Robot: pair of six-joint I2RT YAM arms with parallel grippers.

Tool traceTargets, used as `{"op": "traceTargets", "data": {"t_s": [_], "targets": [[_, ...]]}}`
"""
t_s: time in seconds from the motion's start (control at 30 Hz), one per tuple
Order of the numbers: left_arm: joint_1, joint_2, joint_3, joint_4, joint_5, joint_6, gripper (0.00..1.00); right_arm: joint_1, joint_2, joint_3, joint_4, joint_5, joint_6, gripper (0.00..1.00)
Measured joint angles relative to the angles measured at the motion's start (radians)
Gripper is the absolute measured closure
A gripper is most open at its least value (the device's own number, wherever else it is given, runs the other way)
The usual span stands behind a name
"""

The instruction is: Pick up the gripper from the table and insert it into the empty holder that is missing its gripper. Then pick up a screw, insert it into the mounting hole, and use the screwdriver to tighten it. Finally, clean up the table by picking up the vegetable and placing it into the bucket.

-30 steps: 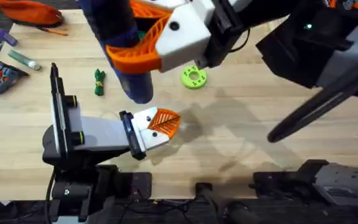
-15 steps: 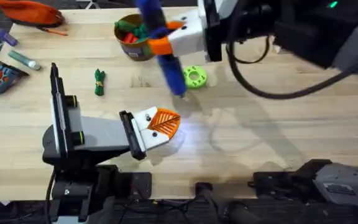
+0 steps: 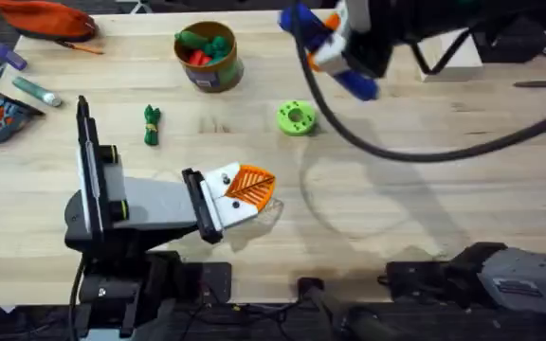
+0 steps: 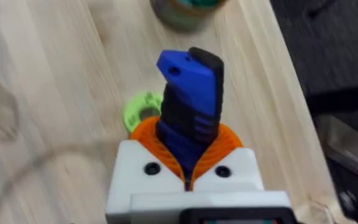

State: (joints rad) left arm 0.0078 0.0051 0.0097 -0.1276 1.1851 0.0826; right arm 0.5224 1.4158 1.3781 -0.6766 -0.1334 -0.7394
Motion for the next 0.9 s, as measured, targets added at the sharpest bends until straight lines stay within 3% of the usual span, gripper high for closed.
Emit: {"op": "traceTargets", "data": {"t_s": [0.17, 0.33, 0.63, 0.9], "targets": [[0.000, 0.000, 0.000, 0.000, 0.000, 0.000, 0.993, -0.005, 0.001, 0.000, -0.137, 0.163, -0.183, 0.980], [0.000, 0.000, 0.000, 0.000, 0.000, 0.000, 0.993, -0.041, 0.054, 0.000, -0.200, 0.248, -0.312, 0.980], [0.000, 0.000, 0.000, 0.000, 0.000, 0.000, 0.993, -0.120, 0.306, 0.001, -0.194, 0.313, -0.415, 0.980], [0.000, 0.000, 0.000, 0.000, 0.000, 0.000, 0.993, -0.127, 0.490, 0.001, -0.190, 0.328, -0.440, 0.980]]}}
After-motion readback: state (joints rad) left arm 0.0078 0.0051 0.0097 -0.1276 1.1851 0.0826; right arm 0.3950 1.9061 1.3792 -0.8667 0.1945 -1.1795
